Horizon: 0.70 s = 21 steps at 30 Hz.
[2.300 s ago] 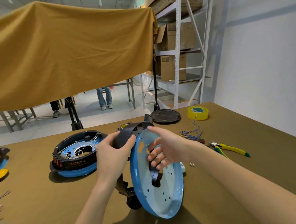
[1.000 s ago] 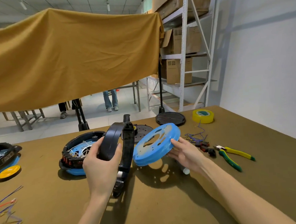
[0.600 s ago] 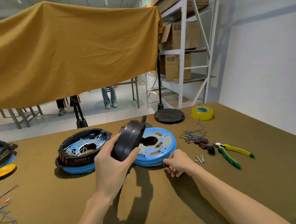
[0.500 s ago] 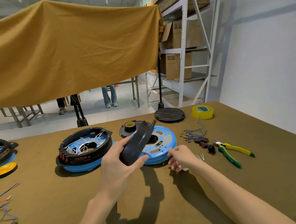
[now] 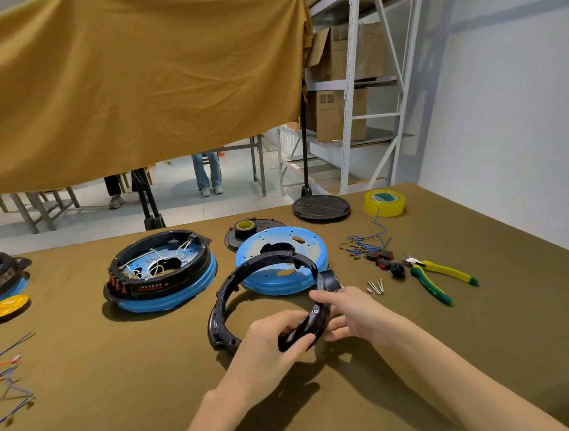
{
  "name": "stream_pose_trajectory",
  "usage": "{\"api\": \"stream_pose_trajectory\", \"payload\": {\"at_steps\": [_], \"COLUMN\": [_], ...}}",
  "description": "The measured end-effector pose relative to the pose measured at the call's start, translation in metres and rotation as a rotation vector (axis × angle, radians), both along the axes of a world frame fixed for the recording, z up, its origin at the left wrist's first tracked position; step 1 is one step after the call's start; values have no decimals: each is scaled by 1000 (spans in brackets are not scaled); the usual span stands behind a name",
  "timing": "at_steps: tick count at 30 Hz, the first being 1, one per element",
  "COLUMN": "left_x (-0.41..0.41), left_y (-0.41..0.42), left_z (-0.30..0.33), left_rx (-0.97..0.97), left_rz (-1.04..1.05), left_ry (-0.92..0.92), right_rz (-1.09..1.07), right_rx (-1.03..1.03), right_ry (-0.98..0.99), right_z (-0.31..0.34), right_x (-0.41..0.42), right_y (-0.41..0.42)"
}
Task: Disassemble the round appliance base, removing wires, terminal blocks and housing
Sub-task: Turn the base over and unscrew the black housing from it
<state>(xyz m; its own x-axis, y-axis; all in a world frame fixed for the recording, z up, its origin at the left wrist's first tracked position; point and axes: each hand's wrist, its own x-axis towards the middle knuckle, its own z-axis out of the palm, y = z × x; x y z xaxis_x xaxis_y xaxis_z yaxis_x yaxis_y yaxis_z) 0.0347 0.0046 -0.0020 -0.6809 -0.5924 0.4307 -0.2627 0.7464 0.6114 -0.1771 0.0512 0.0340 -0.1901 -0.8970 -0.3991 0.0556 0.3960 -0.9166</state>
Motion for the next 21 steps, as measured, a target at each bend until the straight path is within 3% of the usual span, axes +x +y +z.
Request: {"api": "stream_pose_trajectory", "payload": {"at_steps": [4,7,11,14,18,21], "left_x": [-10,-20,-28,-33,-19,0], "left_y": [-1,-1,-3,-2,12,24], "left_z": [2,7,10,13,21,31], "left_rx": [38,69,165,152,-101,-386], "left_rz": [74,86,114,177,146,41], "left_ry": [54,81,21,-33,-89,143], "right_rz": [18,90,199,222,181,116], "right_rx": [-15,-113,-256,-337,-399,-468], "right_ry": [-107,-67,-196,-162,12,217], "right_z": [-9,-4,7,13,16,18], "right_x": [-5,-7,-16,-17,-17,-20], "right_y": [4,5,9,10,6,0]}}
